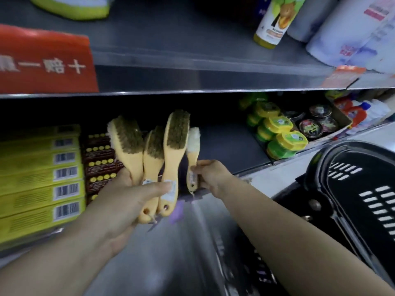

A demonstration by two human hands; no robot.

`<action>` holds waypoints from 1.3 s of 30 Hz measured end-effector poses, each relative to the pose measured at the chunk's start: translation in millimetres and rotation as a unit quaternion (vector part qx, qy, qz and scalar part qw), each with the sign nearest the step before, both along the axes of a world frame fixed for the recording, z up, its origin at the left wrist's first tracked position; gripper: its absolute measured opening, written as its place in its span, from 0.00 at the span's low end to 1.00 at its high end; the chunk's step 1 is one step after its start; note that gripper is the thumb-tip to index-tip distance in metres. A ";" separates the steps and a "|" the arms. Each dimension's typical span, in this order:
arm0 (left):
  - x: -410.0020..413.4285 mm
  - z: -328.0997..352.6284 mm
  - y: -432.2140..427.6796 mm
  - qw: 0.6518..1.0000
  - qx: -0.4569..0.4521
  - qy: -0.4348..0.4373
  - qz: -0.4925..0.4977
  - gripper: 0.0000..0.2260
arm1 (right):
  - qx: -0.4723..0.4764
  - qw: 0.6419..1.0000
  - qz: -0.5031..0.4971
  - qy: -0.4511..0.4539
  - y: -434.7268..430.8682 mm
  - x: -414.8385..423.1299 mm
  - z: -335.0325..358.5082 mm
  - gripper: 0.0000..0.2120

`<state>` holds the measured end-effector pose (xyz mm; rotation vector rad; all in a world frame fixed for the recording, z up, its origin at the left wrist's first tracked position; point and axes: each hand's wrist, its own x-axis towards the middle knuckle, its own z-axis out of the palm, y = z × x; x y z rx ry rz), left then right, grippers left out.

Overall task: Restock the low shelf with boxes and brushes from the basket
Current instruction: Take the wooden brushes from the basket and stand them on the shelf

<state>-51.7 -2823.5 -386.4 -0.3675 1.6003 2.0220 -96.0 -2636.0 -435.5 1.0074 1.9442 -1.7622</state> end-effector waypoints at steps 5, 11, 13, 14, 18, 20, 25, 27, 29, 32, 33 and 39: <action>-8.8 -12.5 -22.2 0.998 -0.027 -0.035 0.036 0.17 | 0.034 0.999 0.034 -0.004 -7.6 -21.8 -51.2 0.08; -11.6 -22.4 -17.5 0.998 -0.028 -0.045 0.046 0.17 | 0.106 0.985 0.133 0.038 -12.4 -23.1 -62.5 0.06; -11.9 -25.5 -10.9 0.997 -0.027 -0.043 0.054 0.16 | 0.123 0.979 0.153 0.050 -17.0 -21.0 -64.6 0.07; -12.1 -27.0 -7.0 0.997 -0.026 -0.045 0.059 0.16 | 0.123 0.979 0.152 0.059 -19.2 -19.3 -66.8 0.07; -12.4 -32.4 5.7 0.997 -0.022 -0.044 0.063 0.15 | 0.143 0.971 0.175 0.081 -19.9 -14.4 -66.1 0.07; -13.5 -35.1 9.6 0.997 -0.022 -0.039 0.065 0.16 | 0.222 0.945 0.226 0.082 -15.0 -15.8 -58.5 0.09; -16.2 -38.2 17.7 0.995 -0.023 -0.034 0.086 0.16 | 0.013 0.982 0.133 0.134 -11.1 -21.7 -13.9 0.24; -17.1 -37.7 20.5 0.995 -0.016 -0.028 0.096 0.16 | -0.112 0.968 0.186 0.128 -15.2 -19.8 0.0 0.21; -18.2 -37.1 22.2 0.994 -0.015 -0.019 0.103 0.17 | -0.132 0.953 0.234 0.140 -20.7 -18.3 5.5 0.12; -20.6 -38.7 21.8 0.993 -0.001 -0.022 0.114 0.12 | -0.133 0.963 0.167 0.167 -13.2 -27.7 8.6 0.06; -21.0 -39.7 21.1 0.993 -0.003 -0.027 0.117 0.09 | -0.122 0.969 0.128 0.169 -5.2 -32.2 7.6 0.06; -23.3 -44.5 20.2 0.989 -0.002 -0.046 0.137 0.04 | 0.063 0.990 0.105 0.063 20.7 -35.5 -47.6 0.08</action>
